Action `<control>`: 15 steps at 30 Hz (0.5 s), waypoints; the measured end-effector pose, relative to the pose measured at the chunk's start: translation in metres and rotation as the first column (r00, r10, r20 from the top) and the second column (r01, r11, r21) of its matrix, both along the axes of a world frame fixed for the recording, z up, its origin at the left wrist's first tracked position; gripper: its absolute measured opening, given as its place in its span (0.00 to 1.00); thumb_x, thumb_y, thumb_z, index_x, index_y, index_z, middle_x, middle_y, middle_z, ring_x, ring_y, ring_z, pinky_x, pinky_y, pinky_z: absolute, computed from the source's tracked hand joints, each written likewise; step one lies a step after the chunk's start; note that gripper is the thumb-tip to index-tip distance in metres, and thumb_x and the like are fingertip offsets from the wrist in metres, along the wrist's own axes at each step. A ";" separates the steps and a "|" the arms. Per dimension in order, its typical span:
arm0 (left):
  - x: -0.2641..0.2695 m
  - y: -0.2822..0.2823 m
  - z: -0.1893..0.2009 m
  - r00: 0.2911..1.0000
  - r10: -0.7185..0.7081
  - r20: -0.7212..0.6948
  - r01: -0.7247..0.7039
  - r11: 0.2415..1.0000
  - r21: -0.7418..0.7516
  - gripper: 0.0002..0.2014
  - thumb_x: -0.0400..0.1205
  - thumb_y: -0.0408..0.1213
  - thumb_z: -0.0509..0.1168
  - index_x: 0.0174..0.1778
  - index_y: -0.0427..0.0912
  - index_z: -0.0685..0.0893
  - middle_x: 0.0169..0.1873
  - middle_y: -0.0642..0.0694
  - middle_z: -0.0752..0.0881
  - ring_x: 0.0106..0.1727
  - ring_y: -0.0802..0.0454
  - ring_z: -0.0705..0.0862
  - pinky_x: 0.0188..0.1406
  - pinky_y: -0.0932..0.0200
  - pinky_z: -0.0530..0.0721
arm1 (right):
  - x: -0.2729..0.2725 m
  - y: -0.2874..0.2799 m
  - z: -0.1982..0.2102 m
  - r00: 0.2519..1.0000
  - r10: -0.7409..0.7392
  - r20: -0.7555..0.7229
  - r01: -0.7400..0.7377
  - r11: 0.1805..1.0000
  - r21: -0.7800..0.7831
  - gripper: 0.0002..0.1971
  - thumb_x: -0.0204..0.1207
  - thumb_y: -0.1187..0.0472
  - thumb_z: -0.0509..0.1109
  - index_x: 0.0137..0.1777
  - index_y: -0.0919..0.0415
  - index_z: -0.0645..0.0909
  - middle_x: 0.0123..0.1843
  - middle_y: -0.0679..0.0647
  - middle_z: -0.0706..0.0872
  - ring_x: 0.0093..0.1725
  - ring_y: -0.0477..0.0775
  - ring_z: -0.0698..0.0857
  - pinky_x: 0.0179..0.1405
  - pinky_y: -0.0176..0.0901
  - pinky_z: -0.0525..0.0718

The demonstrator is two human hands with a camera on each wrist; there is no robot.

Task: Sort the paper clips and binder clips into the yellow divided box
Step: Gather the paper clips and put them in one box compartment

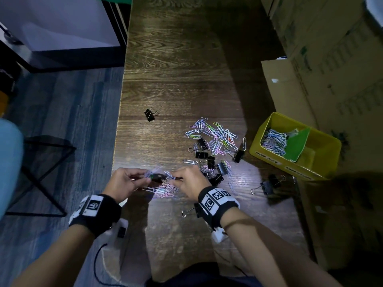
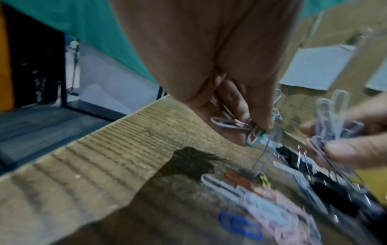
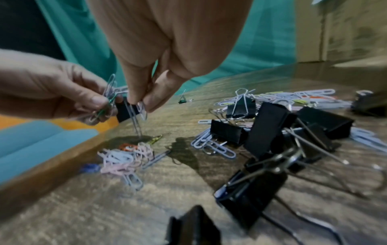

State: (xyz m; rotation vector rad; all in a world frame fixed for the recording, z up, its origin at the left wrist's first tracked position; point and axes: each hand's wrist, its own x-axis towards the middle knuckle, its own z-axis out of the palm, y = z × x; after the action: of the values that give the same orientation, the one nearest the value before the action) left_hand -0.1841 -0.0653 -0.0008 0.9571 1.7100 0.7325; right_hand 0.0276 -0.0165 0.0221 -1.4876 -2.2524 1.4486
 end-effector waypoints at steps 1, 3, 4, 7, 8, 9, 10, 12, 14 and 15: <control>0.001 0.004 0.005 0.998 0.039 0.050 -0.039 0.999 0.003 0.13 0.69 0.19 0.73 0.38 0.44 0.90 0.26 0.55 0.89 0.28 0.63 0.85 0.34 0.71 0.84 | 0.003 0.001 0.003 0.997 -0.057 -0.044 0.056 0.998 -0.017 0.18 0.77 0.61 0.72 0.65 0.66 0.81 0.65 0.62 0.84 0.64 0.58 0.83 0.71 0.38 0.73; 0.003 0.011 0.016 0.988 0.092 0.124 -0.096 0.995 0.024 0.16 0.69 0.17 0.71 0.35 0.45 0.90 0.26 0.51 0.89 0.27 0.61 0.85 0.34 0.70 0.85 | 0.010 0.002 0.010 0.979 -0.158 -0.126 0.154 0.987 -0.043 0.18 0.75 0.62 0.74 0.62 0.69 0.82 0.64 0.62 0.85 0.64 0.55 0.83 0.70 0.32 0.72; 0.006 0.016 0.023 0.982 0.106 0.155 -0.113 0.993 0.037 0.16 0.69 0.15 0.70 0.35 0.44 0.89 0.26 0.50 0.89 0.27 0.61 0.85 0.34 0.70 0.85 | 0.014 0.004 0.013 0.968 -0.190 -0.166 0.184 0.982 -0.051 0.17 0.74 0.62 0.75 0.61 0.69 0.83 0.63 0.62 0.85 0.63 0.55 0.84 0.70 0.37 0.75; 0.023 0.037 0.050 0.972 0.067 0.226 -0.089 0.992 0.088 0.13 0.67 0.18 0.71 0.34 0.42 0.90 0.28 0.49 0.90 0.28 0.59 0.86 0.34 0.69 0.86 | 0.031 0.009 0.025 0.912 -0.296 -0.284 0.296 0.954 -0.043 0.17 0.70 0.60 0.78 0.57 0.67 0.86 0.60 0.60 0.88 0.58 0.51 0.86 0.64 0.47 0.82; 0.031 0.045 0.061 0.966 0.043 0.254 -0.072 0.992 0.107 0.11 0.64 0.22 0.73 0.34 0.43 0.91 0.29 0.48 0.90 0.29 0.59 0.86 0.34 0.68 0.86 | 0.039 0.012 0.029 0.876 -0.348 -0.335 0.352 0.935 -0.051 0.15 0.69 0.61 0.79 0.55 0.66 0.88 0.57 0.58 0.89 0.56 0.51 0.87 0.63 0.47 0.83; 0.042 0.055 0.071 0.960 0.014 0.280 -0.051 0.991 0.124 0.10 0.61 0.27 0.75 0.34 0.45 0.92 0.30 0.49 0.91 0.30 0.59 0.87 0.34 0.68 0.86 | 0.048 0.015 0.034 0.833 -0.403 -0.378 0.408 0.910 -0.071 0.13 0.69 0.62 0.79 0.53 0.67 0.88 0.55 0.57 0.90 0.53 0.50 0.88 0.60 0.47 0.84; 0.054 0.065 0.081 0.951 -0.011 0.308 -0.033 0.990 0.136 0.10 0.58 0.32 0.76 0.33 0.47 0.92 0.30 0.49 0.91 0.30 0.59 0.87 0.33 0.68 0.85 | 0.059 0.019 0.039 0.790 -0.453 -0.413 0.461 0.883 -0.086 0.12 0.69 0.64 0.79 0.51 0.67 0.89 0.51 0.55 0.91 0.50 0.47 0.88 0.57 0.45 0.85; 0.083 0.089 0.093 0.934 -0.070 0.349 0.016 0.988 0.156 0.09 0.58 0.33 0.75 0.33 0.46 0.91 0.29 0.49 0.91 0.30 0.58 0.87 0.32 0.68 0.85 | 0.084 0.027 0.048 0.724 -0.515 -0.459 0.545 0.835 -0.076 0.09 0.69 0.64 0.79 0.48 0.68 0.89 0.43 0.47 0.90 0.42 0.42 0.86 0.49 0.42 0.85; 0.118 0.113 0.101 0.909 -0.120 0.399 0.050 0.982 0.181 0.09 0.61 0.29 0.74 0.35 0.44 0.91 0.31 0.47 0.91 0.32 0.56 0.87 0.34 0.66 0.86 | 0.110 0.035 0.055 0.654 -0.577 -0.490 0.637 0.769 -0.055 0.10 0.68 0.63 0.79 0.46 0.69 0.89 0.43 0.51 0.90 0.43 0.50 0.88 0.49 0.51 0.86; 0.138 0.124 0.104 0.891 -0.137 0.432 0.059 0.980 0.189 0.09 0.61 0.28 0.73 0.36 0.43 0.91 0.32 0.46 0.91 0.32 0.55 0.88 0.34 0.65 0.86 | 0.124 0.040 0.059 0.617 -0.597 -0.513 0.675 0.736 -0.045 0.11 0.68 0.63 0.80 0.47 0.70 0.89 0.44 0.57 0.91 0.44 0.55 0.88 0.48 0.54 0.87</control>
State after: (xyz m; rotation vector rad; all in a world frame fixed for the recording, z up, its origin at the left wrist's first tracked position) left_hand -0.0464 0.0588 0.1034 0.9019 1.2039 0.9603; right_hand 0.1512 0.0237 0.0807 -1.4280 -1.2787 1.1923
